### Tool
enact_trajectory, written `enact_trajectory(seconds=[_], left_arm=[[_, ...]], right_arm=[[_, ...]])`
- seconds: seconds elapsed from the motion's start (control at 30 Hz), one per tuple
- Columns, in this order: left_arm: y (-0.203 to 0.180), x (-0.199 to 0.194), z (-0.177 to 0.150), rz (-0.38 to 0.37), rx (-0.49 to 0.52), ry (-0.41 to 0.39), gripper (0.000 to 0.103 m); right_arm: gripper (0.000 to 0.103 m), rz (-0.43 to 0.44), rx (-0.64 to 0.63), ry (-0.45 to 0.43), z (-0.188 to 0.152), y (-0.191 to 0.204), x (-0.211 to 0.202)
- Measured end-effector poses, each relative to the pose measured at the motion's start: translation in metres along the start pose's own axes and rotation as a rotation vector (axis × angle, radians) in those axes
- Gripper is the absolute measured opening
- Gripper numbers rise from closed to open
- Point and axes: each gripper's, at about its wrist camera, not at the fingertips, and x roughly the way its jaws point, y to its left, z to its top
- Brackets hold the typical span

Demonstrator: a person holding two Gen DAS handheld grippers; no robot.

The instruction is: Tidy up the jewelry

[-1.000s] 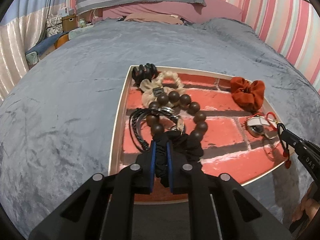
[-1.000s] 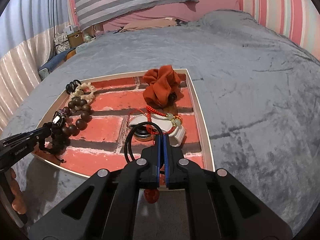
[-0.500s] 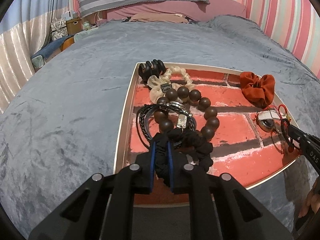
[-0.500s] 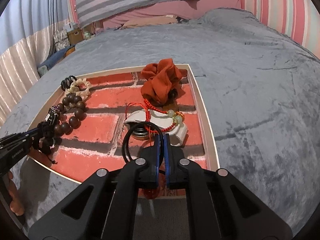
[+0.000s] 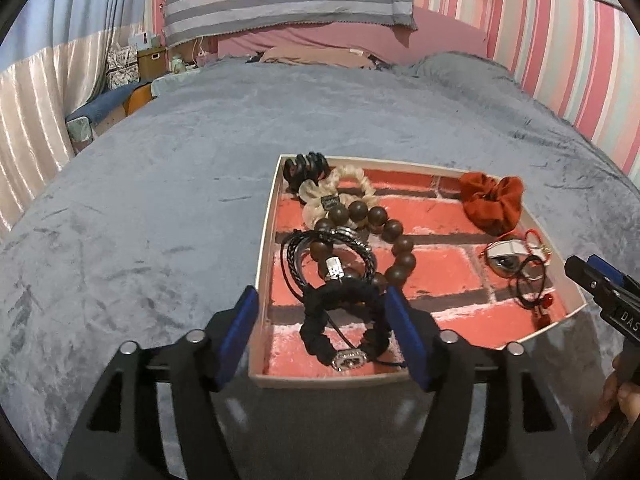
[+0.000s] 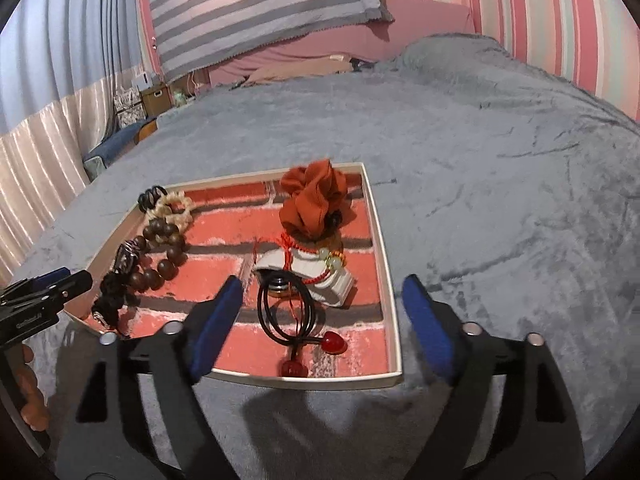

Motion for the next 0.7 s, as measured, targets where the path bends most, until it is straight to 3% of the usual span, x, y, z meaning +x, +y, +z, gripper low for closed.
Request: enact_trajectory(seconds=[0.1, 0.23, 0.43, 0.7], left_arm=[[0.003, -0.021, -0.002, 0.000, -0.003, -0.033, 0.082], [0.007, -0.062, -0.010, -0.003, -0.005, -0.089, 0.089], [0.011, -0.127, -0.031, 0.027, -0.003, -0.156, 0.095], [0.005, -0.197, -0.072, 0.122, 0.023, -0.213, 0.095]], right_arm=[[0.099, -0.001, 0.005, -0.035, -0.002, 0.000, -0.021], [0.099, -0.007, 0.030, -0.068, -0.009, 0.001, -0.055], [0.099, -0.013, 0.008, -0.148, -0.027, 0.018, -0.120], [0.099, -0.031, -0.018, -0.212, -0.063, 0.046, -0.197]])
